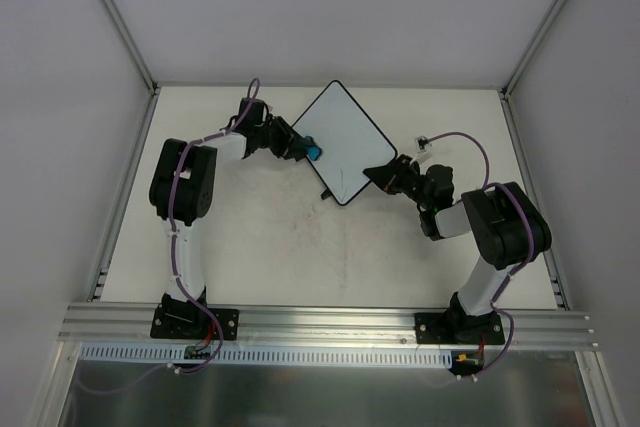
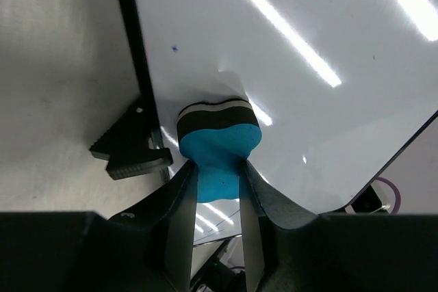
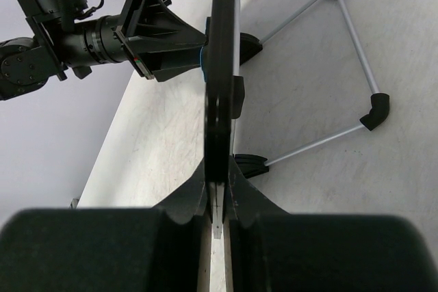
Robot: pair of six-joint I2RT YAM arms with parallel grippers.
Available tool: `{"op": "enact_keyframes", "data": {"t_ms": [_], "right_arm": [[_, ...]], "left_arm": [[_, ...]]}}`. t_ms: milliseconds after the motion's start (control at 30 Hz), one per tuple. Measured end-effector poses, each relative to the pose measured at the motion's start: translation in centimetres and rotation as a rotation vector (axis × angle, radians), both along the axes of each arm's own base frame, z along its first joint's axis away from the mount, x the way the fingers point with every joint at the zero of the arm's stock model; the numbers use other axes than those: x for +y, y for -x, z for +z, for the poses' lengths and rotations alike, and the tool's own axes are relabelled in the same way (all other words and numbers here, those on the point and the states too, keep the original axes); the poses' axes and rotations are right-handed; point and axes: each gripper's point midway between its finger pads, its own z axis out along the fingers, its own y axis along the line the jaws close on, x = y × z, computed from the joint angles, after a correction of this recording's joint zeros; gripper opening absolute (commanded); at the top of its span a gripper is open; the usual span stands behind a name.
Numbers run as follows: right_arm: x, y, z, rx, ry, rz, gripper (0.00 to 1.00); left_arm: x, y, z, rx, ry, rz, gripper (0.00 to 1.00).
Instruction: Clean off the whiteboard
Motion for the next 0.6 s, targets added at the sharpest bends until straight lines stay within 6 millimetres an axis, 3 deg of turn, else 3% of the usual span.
{"op": "enact_keyframes", "data": {"t_ms": [267, 600], "right_arm": [[0.1, 0.1, 0.1, -0.008, 0.004, 0.004, 0.0], [0.1, 0.0, 0.1, -0.007, 0.004, 0.003, 0.0]], "left_arm": [[2.6, -2.2, -0.5, 0.014, 0.015, 0.051, 0.0], [2.6, -3.1, -0.3, 0.03, 0.016, 0.037, 0.0]]}}
